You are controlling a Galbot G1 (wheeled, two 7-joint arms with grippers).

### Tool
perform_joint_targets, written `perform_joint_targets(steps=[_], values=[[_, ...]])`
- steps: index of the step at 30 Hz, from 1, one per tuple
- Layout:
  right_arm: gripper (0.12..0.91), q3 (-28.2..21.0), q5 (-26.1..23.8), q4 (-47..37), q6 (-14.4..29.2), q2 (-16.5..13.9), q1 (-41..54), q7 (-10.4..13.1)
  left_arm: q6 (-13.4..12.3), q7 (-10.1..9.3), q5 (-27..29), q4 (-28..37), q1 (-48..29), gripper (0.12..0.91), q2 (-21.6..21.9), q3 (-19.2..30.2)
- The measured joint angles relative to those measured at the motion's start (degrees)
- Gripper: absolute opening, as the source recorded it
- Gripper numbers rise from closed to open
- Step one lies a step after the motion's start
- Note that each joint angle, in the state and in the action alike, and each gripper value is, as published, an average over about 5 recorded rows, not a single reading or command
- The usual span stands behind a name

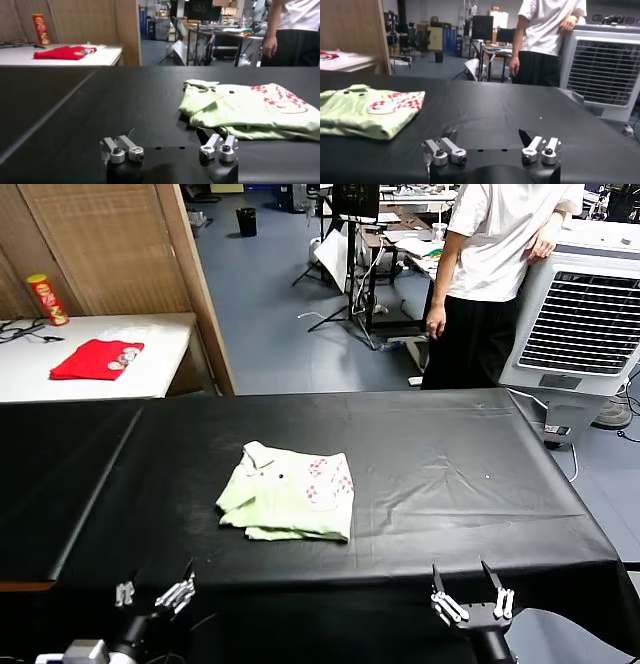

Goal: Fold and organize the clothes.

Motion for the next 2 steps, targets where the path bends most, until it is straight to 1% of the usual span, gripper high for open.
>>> perform_joint_targets(steps=[2], values=[[0.798, 0.0, 0.01, 0.02, -0.01, 0.01, -0.07, -0.01, 0.01, 0.01, 0.0, 0.0, 0.03, 0.798, 0.0, -0.02]])
